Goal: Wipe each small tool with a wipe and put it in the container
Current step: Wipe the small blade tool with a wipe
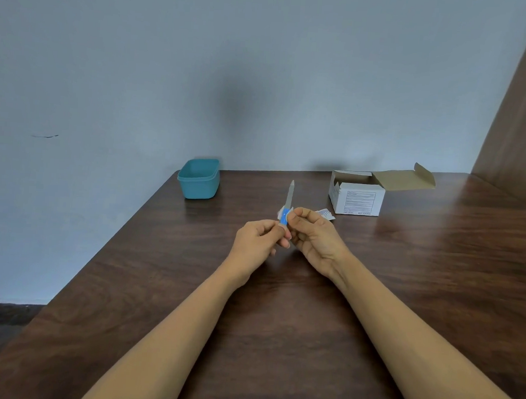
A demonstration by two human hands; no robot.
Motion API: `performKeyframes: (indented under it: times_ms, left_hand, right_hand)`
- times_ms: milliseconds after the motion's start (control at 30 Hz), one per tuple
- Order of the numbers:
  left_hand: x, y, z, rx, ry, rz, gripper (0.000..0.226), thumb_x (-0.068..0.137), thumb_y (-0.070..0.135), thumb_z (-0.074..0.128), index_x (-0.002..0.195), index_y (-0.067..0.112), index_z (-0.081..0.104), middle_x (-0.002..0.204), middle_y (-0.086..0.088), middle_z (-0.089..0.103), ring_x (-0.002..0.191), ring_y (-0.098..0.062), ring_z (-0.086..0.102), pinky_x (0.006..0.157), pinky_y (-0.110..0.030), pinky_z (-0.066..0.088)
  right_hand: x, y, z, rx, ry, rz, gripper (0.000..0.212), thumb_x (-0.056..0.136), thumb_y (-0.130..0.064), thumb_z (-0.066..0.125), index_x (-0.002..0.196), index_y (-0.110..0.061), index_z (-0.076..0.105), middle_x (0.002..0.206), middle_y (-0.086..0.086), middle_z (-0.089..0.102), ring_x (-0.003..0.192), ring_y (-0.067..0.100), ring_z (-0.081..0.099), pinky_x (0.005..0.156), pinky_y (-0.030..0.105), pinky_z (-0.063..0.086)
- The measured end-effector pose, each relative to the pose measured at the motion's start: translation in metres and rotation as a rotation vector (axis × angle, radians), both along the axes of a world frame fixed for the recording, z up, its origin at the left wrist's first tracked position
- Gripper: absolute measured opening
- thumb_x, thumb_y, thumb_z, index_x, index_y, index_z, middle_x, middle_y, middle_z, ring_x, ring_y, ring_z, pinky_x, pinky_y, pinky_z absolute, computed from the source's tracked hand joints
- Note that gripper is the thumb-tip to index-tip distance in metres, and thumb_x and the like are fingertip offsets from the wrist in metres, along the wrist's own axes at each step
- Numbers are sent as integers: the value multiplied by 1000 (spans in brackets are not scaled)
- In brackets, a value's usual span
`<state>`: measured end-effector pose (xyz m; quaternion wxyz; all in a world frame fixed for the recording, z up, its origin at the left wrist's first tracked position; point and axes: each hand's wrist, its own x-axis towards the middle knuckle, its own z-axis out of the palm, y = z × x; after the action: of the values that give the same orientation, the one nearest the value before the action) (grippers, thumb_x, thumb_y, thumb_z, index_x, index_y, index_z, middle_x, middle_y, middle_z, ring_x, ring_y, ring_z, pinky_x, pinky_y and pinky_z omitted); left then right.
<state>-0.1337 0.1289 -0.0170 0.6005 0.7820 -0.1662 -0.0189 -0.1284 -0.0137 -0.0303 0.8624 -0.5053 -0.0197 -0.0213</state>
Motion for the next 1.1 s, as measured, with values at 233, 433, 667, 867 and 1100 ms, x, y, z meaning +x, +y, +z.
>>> performKeyframes:
  times_ms: [233, 433, 667, 867, 1100]
  left_hand:
    - [-3, 2, 10, -139, 249, -117, 25, 96, 20, 53, 76, 16, 68, 59, 9, 58, 46, -2, 39, 48, -14, 33]
    - [-3, 0, 8, -120, 222, -99, 24, 94, 17, 54, 75, 16, 70, 60, 7, 58, 47, -2, 39, 47, -14, 33]
    - [-2, 0, 6, -107, 205, -90, 24, 93, 18, 54, 75, 15, 70, 59, 7, 58, 47, -2, 40, 47, -14, 33]
    - [0, 2, 3, -76, 154, -23, 25, 93, 19, 56, 73, 17, 72, 60, 6, 60, 49, -2, 43, 49, -13, 35]
    - [2, 0, 1, 17, 55, -61, 26, 93, 18, 56, 74, 16, 72, 61, 5, 62, 49, 0, 46, 50, -11, 38]
  right_hand:
    - [1, -3, 2, 8, 6, -4, 10, 79, -9, 69, 82, -12, 60, 67, -1, 67, 58, 7, 58, 68, 21, 45]
    - [-1, -6, 4, -79, 43, 32, 14, 84, -10, 67, 74, -13, 58, 62, -3, 64, 57, 5, 54, 62, 17, 44]
    - [-4, 0, 6, 11, 45, -76, 14, 83, -6, 68, 76, -12, 58, 61, -3, 66, 53, 4, 57, 60, 18, 42]
    - [-6, 5, 7, -121, 72, -21, 18, 83, -5, 69, 69, -11, 58, 57, -1, 60, 52, 6, 49, 55, 14, 44]
    - [-5, 8, 2, 26, 64, -192, 18, 78, -2, 73, 75, -11, 58, 61, -1, 61, 50, 6, 51, 56, 17, 44]
